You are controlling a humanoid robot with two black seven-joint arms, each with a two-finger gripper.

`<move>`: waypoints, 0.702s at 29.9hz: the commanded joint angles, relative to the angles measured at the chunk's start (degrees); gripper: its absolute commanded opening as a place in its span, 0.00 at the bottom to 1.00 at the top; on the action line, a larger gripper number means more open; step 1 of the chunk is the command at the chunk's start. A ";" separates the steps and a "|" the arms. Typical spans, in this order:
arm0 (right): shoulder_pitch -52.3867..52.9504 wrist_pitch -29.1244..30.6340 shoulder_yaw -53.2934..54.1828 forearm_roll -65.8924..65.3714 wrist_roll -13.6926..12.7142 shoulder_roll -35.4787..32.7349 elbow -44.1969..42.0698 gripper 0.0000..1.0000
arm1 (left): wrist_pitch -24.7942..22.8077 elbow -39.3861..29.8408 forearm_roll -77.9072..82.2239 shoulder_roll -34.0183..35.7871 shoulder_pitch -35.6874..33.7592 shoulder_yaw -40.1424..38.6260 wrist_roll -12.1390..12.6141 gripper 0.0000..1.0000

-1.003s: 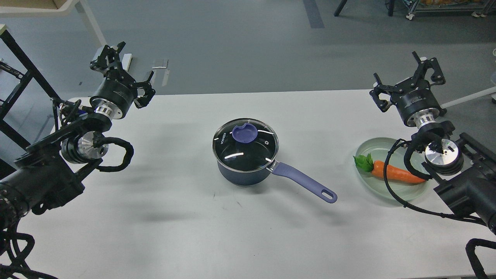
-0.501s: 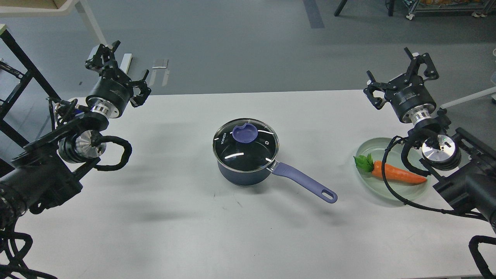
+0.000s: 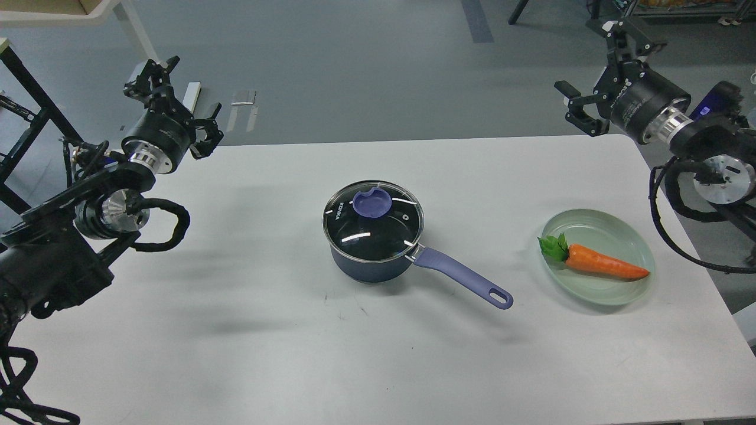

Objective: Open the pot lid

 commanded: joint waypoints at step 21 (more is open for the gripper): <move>33.17 -7.19 -48.40 -45.84 -4.22 4.11 29.50 1.00 | -0.55 -0.51 0.06 1.42 -0.47 0.23 0.10 0.99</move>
